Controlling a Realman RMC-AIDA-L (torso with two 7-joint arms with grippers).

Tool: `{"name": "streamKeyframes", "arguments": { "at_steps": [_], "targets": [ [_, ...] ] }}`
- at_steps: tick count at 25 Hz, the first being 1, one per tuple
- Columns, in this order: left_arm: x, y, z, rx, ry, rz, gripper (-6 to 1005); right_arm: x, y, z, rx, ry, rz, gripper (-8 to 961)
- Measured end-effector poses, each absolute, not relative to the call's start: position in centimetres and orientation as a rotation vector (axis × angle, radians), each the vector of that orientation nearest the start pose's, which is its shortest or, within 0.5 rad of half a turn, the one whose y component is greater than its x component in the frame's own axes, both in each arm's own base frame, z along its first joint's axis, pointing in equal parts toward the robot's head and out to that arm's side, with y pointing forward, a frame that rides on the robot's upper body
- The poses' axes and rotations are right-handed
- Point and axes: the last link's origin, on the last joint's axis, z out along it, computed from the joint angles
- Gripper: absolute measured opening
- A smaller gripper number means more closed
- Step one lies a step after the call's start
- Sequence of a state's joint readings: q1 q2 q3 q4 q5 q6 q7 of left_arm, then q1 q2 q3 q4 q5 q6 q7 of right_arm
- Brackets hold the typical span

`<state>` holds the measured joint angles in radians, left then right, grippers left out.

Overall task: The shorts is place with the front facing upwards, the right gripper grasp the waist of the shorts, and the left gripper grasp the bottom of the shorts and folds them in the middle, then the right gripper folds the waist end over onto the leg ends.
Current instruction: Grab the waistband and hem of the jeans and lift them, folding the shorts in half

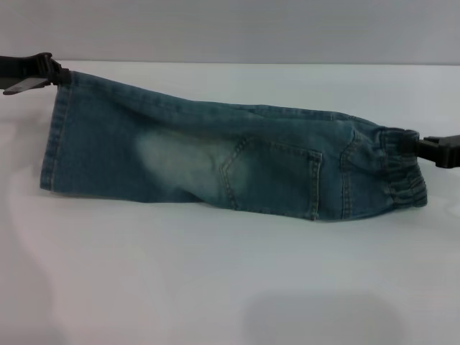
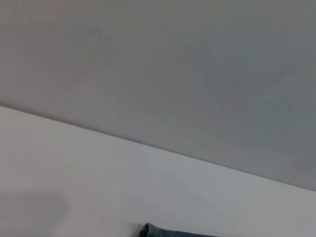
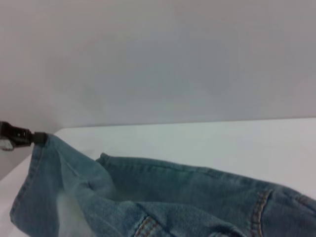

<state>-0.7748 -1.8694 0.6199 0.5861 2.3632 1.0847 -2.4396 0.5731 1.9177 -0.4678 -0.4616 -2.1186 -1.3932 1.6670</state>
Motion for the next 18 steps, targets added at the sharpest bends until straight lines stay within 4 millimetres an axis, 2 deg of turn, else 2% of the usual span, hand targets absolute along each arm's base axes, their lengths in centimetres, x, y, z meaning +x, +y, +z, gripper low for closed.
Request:
{"name": "streamKeyframes", "arguments": {
  "at_steps": [6, 18],
  "targets": [
    [-28.6, 44.6, 8.8, -1.947, -1.555, -0.380, 81, 31.9, 36.2, 5.5, -2.324, 1.175, 0.678, 3],
    [-28.5, 44.4, 7.7, -1.960, -1.555, -0.372, 84, 32.0, 37.3, 4.8, -2.225, 1.227, 0.702, 2]
  ]
}}
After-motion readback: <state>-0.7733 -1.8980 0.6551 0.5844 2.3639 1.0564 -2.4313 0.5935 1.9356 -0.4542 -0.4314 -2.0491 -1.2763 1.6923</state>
